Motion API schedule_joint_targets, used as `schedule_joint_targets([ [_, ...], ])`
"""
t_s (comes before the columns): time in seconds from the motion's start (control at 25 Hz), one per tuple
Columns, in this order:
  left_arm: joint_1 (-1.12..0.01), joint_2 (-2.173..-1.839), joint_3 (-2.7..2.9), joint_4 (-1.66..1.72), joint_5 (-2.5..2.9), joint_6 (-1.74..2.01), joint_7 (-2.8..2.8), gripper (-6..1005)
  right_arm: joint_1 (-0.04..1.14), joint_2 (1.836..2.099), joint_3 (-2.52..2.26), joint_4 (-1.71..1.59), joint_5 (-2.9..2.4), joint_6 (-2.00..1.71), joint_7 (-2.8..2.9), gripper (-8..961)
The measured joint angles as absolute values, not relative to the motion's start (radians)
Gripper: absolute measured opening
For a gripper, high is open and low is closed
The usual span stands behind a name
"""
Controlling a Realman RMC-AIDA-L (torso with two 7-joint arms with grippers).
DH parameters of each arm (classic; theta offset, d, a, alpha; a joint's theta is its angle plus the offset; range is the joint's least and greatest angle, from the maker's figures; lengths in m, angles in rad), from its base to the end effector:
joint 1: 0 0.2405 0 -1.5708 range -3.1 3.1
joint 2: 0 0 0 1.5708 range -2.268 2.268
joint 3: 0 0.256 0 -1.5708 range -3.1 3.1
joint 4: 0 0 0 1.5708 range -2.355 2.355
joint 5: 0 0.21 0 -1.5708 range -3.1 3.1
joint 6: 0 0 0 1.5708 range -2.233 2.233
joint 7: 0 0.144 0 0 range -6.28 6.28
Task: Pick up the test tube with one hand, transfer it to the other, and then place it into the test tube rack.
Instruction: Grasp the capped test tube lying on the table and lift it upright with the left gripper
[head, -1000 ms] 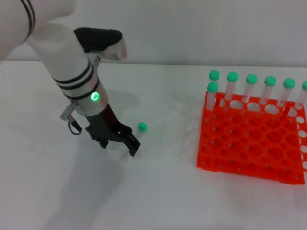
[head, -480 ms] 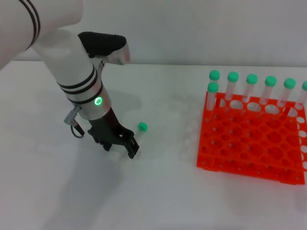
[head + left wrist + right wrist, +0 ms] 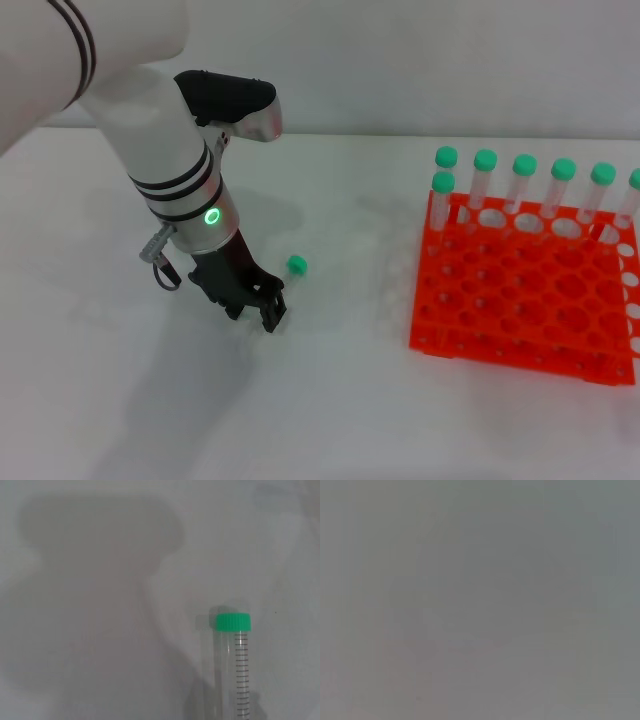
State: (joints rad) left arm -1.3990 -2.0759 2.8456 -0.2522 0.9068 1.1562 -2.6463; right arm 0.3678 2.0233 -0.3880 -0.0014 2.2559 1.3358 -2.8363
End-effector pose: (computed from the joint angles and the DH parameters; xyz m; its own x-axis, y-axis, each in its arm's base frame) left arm -0.1712 0.4258 -0.0551 0.3845 0.8993 -0.2083 0.7198 -0.4333 -0.5423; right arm 0.3878 0.2931 0.0593 0.6801 0.1293 -0.7216 -0.7328 0.0884 -0.6747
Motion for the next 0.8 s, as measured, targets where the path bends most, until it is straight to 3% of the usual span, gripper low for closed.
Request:
schedule_joint_targets([
  [0.8, -1.395, -2.076, 2.845, -0.222, 0.927, 1.131, -2.641, 298, 0.371, 2.02, -0.388, -0.002, 2.258, 1.333, -2.836, 869],
])
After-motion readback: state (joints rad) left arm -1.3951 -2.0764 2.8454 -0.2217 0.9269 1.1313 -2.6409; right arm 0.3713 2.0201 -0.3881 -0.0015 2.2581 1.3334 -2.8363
